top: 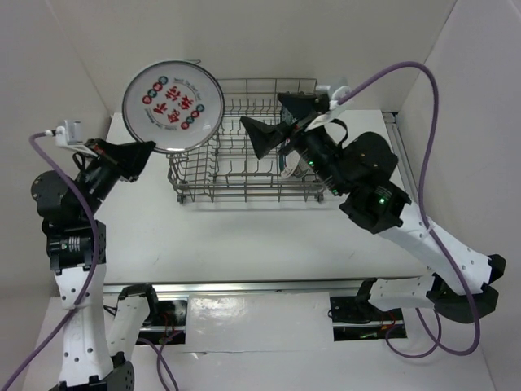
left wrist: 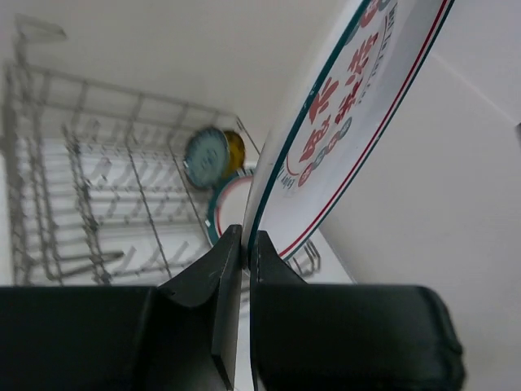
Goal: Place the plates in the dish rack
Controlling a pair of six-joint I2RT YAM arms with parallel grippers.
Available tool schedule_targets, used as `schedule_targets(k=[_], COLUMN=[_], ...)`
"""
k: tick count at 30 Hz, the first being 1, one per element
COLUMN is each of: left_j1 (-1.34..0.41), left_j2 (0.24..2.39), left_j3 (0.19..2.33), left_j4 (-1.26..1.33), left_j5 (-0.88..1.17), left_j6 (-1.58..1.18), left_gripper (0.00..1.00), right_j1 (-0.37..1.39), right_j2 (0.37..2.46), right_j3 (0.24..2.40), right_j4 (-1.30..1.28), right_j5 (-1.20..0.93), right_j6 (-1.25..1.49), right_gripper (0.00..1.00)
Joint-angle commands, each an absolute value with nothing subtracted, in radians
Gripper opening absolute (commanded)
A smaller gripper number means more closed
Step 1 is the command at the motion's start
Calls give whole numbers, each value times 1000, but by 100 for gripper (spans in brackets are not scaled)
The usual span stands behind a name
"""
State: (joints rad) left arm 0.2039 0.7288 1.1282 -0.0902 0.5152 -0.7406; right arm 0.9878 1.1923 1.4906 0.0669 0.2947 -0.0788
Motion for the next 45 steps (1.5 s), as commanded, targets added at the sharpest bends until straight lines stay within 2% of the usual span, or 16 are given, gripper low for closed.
schedule_targets(k=[1,5,12,15,21,23,25,31,32,35,38,39,41,42,43,45], left_j1=[195,186,175,166,166,166,166,166,166,166,166,166,156,156,156,156], left_j2=[707,687,689,680,670,670,670,689,698,710,735,735,735,735,723,712], left_j3=[1085,1046,967,966,957,957,948,907,897,865,865,876,910,910,910,920], left_j4=[33,94,288,276,288,313,322,389,406,481,494,427,333,293,240,198], left_j5=[743,808,923,923,934,934,934,934,924,904,887,874,822,802,792,792], left_j6=[-821,-868,-963,-950,-945,-956,-956,-956,-966,-1005,-1014,-1005,-944,-924,-887,-861], left_gripper=[0,0,0,0,0,0,0,0,0,0,0,3,32,71,100,100], right_j1=[991,991,991,957,809,781,758,746,746,746,736,736,723,713,713,713], right_j2=[1166,1250,1402,1476,1422,1422,1431,1422,1422,1413,1387,1387,1376,1376,1376,1410], right_j3=[1589,1708,1935,2003,1833,1822,1812,1766,1766,1729,1683,1683,1671,1671,1680,1690], right_j4=[51,-32,-314,-397,-289,-288,-288,-250,-250,-209,-147,-132,-111,-110,-120,-130], right_j5=[103,136,-92,-31,-218,-247,-288,-400,-426,-446,-422,-372,-286,-100,16,334], right_j6=[-32,-63,-221,-242,-138,-138,-112,-92,-77,-51,-9,7,58,80,124,137], right_gripper=[100,100,100,100,100,93,75,54,30,3,0,0,0,0,0,0])
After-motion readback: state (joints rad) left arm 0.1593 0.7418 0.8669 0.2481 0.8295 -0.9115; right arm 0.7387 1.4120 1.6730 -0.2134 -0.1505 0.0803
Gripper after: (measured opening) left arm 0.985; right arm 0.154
